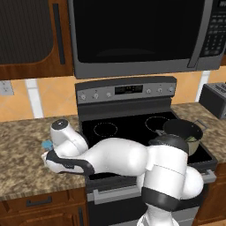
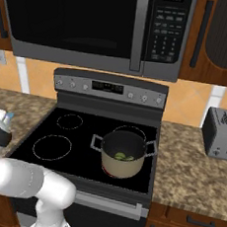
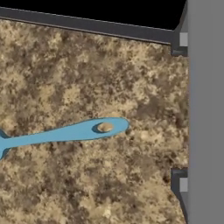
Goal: Put the lime and cucumber in the pot. Retrieve the spatula and lightly stir the vegetables in the pot.
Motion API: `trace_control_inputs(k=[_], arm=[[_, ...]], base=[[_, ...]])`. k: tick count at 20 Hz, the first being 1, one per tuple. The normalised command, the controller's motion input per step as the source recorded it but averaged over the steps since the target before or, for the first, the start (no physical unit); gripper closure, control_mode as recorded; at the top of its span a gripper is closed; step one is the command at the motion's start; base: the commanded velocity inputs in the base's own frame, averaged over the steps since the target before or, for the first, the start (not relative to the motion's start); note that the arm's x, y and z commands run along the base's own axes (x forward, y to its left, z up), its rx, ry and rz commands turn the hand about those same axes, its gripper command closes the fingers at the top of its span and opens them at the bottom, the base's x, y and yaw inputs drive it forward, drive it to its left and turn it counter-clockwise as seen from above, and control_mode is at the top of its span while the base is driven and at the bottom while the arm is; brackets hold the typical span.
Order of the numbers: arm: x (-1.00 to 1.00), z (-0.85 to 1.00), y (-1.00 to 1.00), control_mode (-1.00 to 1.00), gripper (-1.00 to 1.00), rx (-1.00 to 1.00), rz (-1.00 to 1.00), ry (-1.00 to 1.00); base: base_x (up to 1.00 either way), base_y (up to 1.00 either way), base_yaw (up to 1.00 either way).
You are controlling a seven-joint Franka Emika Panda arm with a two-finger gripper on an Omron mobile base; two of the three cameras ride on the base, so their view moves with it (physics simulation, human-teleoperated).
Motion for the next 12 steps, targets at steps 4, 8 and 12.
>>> trace_control_inputs(k=[4,8,12], arm=[[0.35,-0.23,0.33,-1.0,-1.0,0.0,-0.04,0.03],[0.36,-0.21,0.2,-1.0,-1.0,0.0,-0.05,0.05],[0.19,-0.22,0.1,-1.0,-1.0,0.0,-0.09,0.03]], base=[[0.0,0.0,0.0],[0.0,0.0,0.0],[0.0,0.0,0.0]])
